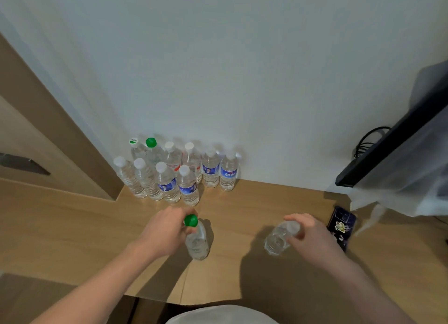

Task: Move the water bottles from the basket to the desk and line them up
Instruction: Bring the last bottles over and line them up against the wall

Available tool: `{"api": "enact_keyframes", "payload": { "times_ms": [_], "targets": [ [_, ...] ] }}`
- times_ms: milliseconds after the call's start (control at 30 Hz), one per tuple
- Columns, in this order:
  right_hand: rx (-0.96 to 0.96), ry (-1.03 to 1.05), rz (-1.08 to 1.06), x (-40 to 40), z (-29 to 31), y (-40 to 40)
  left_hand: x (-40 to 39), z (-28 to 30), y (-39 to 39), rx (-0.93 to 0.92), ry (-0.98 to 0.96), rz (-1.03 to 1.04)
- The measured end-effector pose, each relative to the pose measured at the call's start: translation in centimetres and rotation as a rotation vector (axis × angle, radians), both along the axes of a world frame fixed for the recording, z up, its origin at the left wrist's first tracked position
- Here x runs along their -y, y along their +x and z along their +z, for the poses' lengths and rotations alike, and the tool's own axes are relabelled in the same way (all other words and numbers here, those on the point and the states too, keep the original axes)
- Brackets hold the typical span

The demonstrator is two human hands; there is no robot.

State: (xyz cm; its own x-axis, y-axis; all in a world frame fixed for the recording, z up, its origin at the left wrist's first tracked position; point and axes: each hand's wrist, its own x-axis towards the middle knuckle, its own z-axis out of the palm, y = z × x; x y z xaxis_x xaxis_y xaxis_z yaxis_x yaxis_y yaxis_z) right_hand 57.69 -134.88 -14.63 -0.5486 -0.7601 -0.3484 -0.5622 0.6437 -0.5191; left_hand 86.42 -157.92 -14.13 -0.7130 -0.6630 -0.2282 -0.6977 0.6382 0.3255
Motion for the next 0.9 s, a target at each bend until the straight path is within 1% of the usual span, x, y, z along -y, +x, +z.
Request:
{"api": "enact_keyframes", "payload": {
  "times_ms": [100, 267, 367, 467, 567, 733, 900],
  "targets": [
    [0.007, -0.045, -0.05, 0.9, -0.6, -0.2, 0.9, 1.4, -1.6, -0.037, -0.034, 0.029],
    [-0.028, -0.02, 0.041, 3.6, 0.0, -0.2, 2.7, 2.8, -4.9, -0.092, -0.079, 0.036],
    [-0.028, -0.051, 0.069, 5.6, 0.8, -0.5, 4.0, 3.1, -6.8, -0.098, -0.119, 0.032],
    [-0.035, -0.131, 0.088, 7.7, 1.4, -0.8, 5.5, 2.8, -8.4, -0.07, -0.14, 0.03],
    [-0.019, -0.165, 0.093, 10.1, 1.5, -0.7, 6.8, 2.4, -9.7, -0.032, -0.131, 0.035],
    [0.002, -0.189, 0.073, 14.1, 1.3, -0.1, 8.1, 1.4, -11.0, 0.016, -0.119, 0.045],
    [0.004, -0.169, 0.11, 17.1, 0.6, 0.2, 9.1, 0.2, -11.5, 0.06, -0.114, 0.035]
  ]
}}
